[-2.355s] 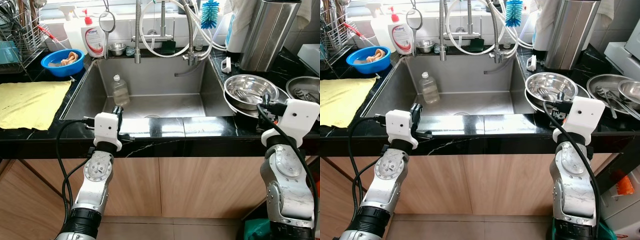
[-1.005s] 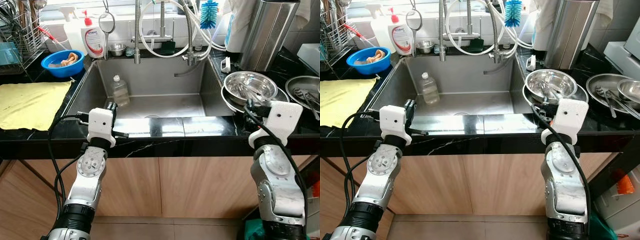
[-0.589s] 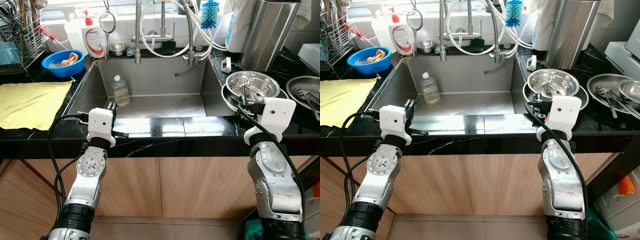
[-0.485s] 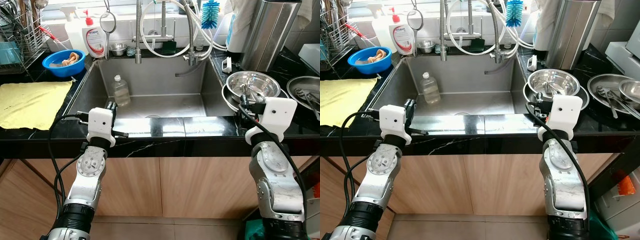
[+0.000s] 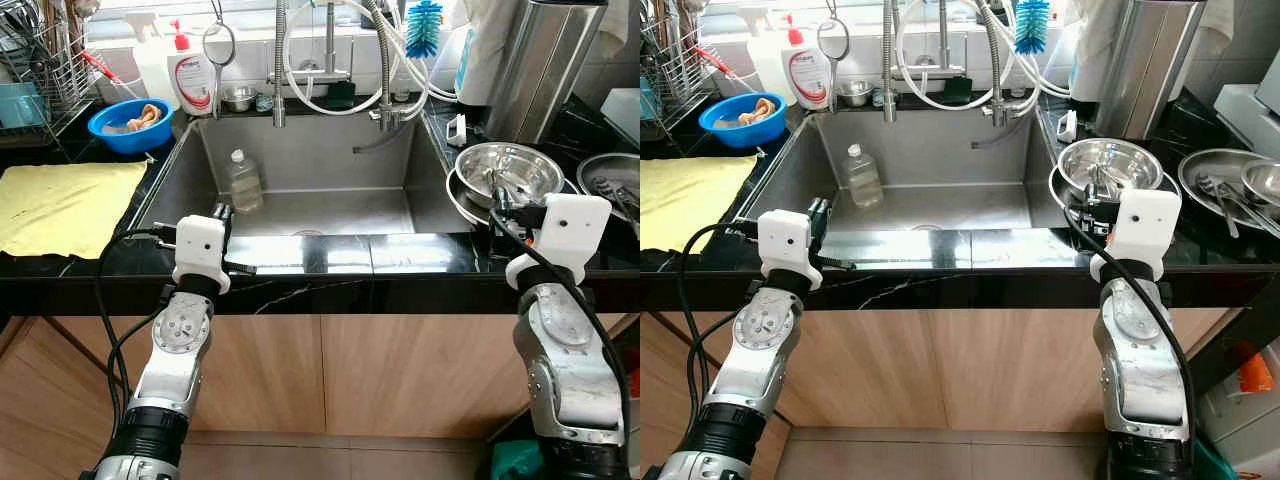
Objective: Kitchen organization
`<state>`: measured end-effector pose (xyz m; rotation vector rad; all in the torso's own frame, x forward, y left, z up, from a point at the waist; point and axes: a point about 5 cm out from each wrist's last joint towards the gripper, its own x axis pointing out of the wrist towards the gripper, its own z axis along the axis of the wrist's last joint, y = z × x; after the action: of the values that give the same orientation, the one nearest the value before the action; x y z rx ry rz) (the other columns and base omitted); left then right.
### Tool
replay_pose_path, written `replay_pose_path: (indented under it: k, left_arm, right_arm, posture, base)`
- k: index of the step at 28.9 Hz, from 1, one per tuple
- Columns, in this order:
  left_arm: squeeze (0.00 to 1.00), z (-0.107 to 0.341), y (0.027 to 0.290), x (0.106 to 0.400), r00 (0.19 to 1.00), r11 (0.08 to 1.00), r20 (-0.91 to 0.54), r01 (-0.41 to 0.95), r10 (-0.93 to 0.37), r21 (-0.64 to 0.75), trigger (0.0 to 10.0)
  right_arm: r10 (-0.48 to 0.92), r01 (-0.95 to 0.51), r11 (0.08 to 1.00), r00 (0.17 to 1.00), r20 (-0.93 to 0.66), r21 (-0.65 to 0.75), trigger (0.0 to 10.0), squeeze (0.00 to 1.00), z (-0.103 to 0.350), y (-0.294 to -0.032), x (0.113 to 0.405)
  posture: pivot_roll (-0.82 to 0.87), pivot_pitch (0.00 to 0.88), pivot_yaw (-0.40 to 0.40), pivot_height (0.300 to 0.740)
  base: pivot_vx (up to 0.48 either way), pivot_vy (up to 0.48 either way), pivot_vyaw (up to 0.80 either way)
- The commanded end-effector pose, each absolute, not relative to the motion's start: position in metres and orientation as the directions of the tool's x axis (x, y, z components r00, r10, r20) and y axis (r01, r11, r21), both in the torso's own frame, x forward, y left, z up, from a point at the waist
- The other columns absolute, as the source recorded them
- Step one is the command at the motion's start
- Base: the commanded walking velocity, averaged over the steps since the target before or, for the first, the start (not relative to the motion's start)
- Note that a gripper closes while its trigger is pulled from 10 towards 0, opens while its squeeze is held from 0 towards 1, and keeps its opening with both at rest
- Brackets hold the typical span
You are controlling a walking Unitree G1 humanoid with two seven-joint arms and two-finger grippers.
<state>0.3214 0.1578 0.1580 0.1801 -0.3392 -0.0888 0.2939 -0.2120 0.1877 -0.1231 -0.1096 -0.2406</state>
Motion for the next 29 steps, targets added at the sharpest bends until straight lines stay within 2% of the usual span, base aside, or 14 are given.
replay_pose_path:
  k: [1, 29]
  left_arm:
    - [0.00, 0.1581, 0.1621, 0.3217, 0.943, 0.980, 0.314, 0.049, -0.108, 0.192, 10.0]
    - [0.00, 0.1571, 0.1551, 0.3196, 0.941, 0.981, 0.316, 0.067, -0.124, 0.185, 10.0]
  right_arm:
    - [-0.219, 0.233, 0.966, 0.968, 0.125, -0.113, 10.0, 0.00, 0.1887, -0.2096, 0.2942]
    - [-0.230, 0.242, 0.960, 0.968, 0.099, -0.140, 10.0, 0.00, 0.1852, -0.2124, 0.2944]
  posture:
    - [-0.26, 0.000, 0.066, 0.731]
    - [-0.25, 0.000, 0.064, 0.731]
  base:
    - [0.000, 0.000, 0.00]
    - [0.000, 0.000, 0.00]
